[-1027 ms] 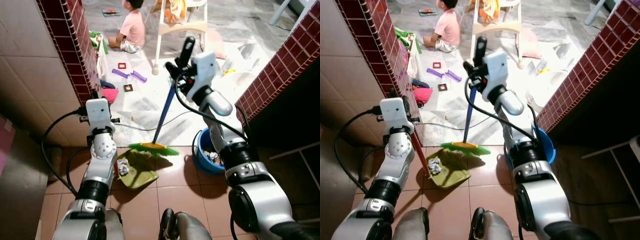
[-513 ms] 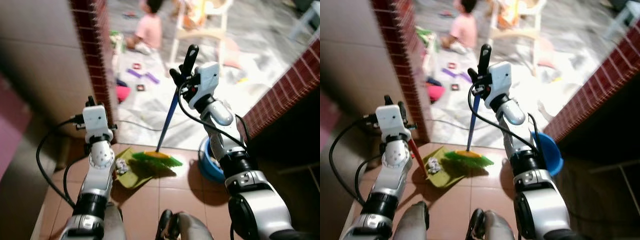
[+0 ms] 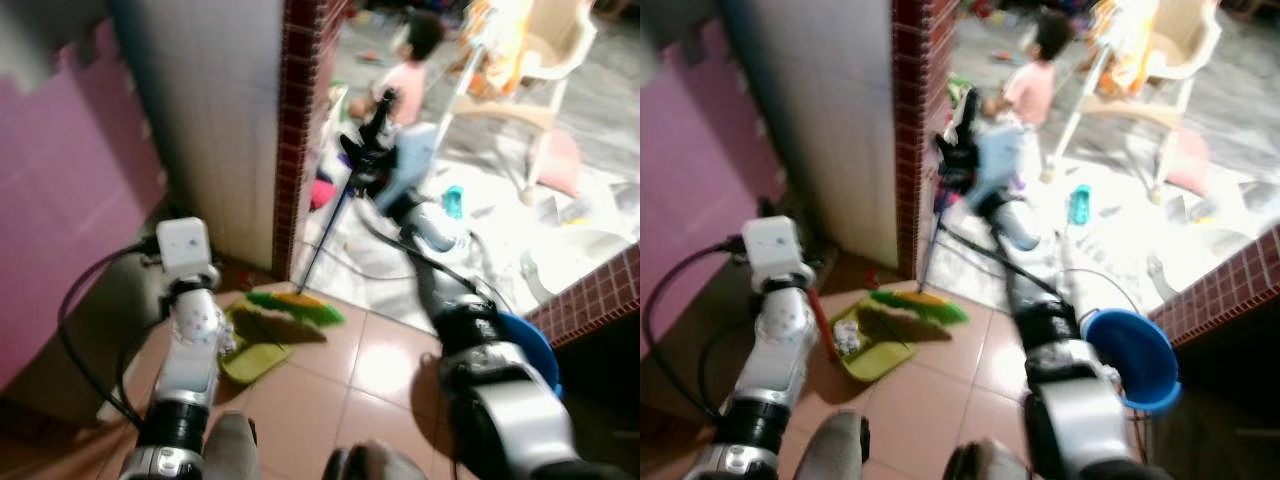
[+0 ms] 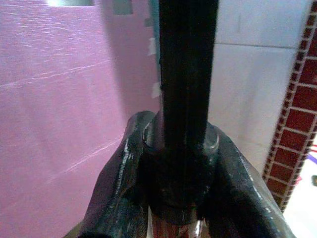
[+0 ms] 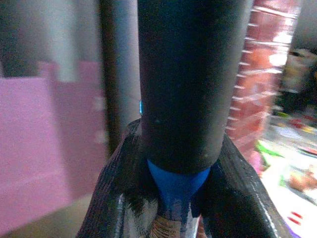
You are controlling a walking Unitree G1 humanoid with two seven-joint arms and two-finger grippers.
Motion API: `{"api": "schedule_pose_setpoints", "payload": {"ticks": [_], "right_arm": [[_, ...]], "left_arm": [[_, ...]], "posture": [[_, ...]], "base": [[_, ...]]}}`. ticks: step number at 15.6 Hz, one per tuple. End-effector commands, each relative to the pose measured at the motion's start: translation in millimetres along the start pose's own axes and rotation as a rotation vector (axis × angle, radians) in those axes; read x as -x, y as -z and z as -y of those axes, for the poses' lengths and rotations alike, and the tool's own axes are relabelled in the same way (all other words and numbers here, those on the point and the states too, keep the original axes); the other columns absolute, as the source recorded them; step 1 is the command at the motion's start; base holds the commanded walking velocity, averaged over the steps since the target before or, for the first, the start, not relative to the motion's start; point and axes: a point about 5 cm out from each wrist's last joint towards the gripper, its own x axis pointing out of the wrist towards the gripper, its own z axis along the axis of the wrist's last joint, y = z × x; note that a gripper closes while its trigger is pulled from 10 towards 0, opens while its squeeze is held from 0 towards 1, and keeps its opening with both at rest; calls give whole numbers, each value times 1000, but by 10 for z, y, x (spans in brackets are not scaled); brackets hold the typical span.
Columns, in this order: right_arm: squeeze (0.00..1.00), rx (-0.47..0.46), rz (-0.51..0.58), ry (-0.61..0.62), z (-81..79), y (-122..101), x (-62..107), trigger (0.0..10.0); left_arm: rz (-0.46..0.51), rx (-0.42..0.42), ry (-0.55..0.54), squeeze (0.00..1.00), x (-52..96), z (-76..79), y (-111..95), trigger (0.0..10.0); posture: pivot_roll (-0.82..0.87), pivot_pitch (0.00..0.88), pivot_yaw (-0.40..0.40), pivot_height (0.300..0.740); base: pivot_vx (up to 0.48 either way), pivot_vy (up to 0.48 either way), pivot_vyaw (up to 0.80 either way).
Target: Sweep floor
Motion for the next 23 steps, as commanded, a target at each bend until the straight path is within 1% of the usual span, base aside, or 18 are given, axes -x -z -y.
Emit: {"api": "schedule_pose_setpoints", "payload": {"ticks": [1,4,6,7,10,11,14,16,17,18,19,20,21,23], "right_arm": [[0,60,92,33,111,-190,20,10000],[0,80,130,51,65,-220,44,10000],[0,106,167,64,40,-270,57,10000],[0,100,180,70,29,-291,56,10000],[0,45,210,82,-92,-314,85,10000],[0,14,210,88,-153,-304,88,10000],[0,-48,177,83,-284,-231,77,10000],[0,-91,170,90,-321,-233,40,10000],[0,-103,177,92,-376,-251,27,10000],[0,-98,195,90,-466,-288,-3,10000],[0,-76,209,79,-517,-311,-46,10000],[0,-56,217,72,-554,-348,-50,10000],[0,-32,223,65,-553,-358,-80,10000],[0,-42,204,86,-488,-329,-103,10000]], "left_arm": [[39,-33,8,0,4,26,-88,10000],[35,-38,7,0,-27,10,-86,10000],[38,-40,4,0,-40,15,-124,10000],[41,-41,3,0,-46,13,-126,10000],[61,-61,-11,0,-77,-42,-113,10000],[64,-85,-26,0,-83,-63,-98,10000],[83,-124,-81,0,-95,-73,-94,10000],[79,-117,-107,0,-131,-59,-111,10000],[80,-105,-116,0,-111,-51,-135,10000],[84,-92,-114,0,-77,-23,-177,10000],[85,-86,-113,0,-63,0,-197,10000],[97,-85,-119,0,-33,11,-213,10000],[98,-75,-102,0,-18,28,-225,10000],[75,-34,-26,0,39,70,-250,10000]], "posture": [[-34,52,-70,740],[-37,59,-69,740],[-38,70,-66,740],[-38,72,-66,740],[-48,113,-76,740],[-54,135,-85,740],[-73,202,-102,740],[-82,237,-118,740],[-87,261,-127,740],[-80,282,-138,740],[-72,294,-142,740],[-64,309,-143,740],[-58,315,-147,740],[-40,326,-146,740]], "base": [[0,0,0],[0,0,0],[0,0,0],[0,0,0],[0,0,0],[0,0,0],[0,0,0],[0,0,0],[0,0,0],[0,0,0],[0,0,0],[0,0,0],[0,0,0],[0,0,0]]}}
